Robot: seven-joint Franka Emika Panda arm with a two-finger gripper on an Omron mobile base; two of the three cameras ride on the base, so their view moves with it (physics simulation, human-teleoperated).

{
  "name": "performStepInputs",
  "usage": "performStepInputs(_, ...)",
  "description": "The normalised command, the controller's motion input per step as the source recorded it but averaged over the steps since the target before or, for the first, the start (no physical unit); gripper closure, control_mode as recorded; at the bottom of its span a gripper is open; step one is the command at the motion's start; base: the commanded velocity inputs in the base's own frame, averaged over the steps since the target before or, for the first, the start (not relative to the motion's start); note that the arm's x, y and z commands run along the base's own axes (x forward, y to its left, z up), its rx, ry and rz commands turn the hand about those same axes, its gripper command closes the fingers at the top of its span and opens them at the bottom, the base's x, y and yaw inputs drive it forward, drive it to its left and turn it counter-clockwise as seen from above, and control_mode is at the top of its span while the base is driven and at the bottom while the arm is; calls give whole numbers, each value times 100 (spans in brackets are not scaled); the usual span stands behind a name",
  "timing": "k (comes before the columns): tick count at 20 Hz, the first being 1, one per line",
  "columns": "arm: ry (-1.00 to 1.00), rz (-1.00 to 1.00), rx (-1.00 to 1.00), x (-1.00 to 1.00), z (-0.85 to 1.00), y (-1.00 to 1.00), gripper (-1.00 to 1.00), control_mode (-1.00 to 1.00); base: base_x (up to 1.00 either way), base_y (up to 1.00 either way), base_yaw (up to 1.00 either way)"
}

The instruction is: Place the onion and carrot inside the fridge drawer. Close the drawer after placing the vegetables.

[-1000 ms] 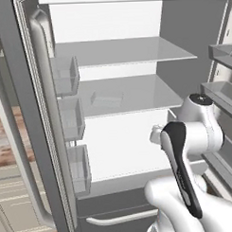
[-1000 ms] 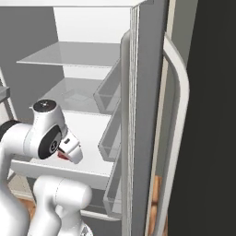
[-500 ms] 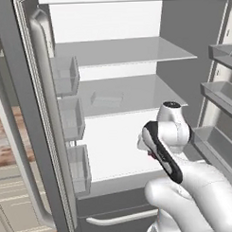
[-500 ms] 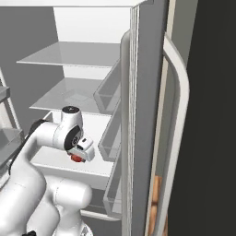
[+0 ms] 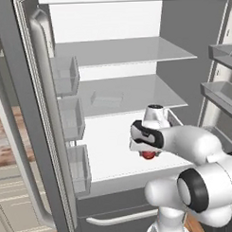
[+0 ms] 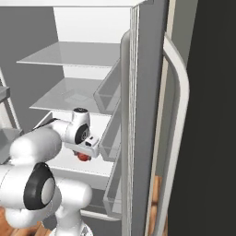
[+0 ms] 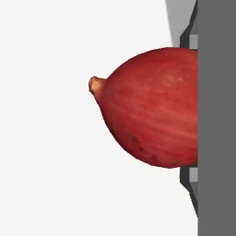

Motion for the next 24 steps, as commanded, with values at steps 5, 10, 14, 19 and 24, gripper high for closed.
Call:
performStepInputs(5,0,7,0,50,-30,0,100,-100,0,0,0)
performStepInputs(10,0,7,-1,26,-58,4,100,-100,0,0,0)
performStepInputs(14,0,6,-4,0,-68,3,100,-100,0,0,0)
performStepInputs(19,0,4,0,0,-46,0,100,-100,0,0,0)
performStepInputs(24,0,3,0,0,-31,0,-100,-100,0,0,0)
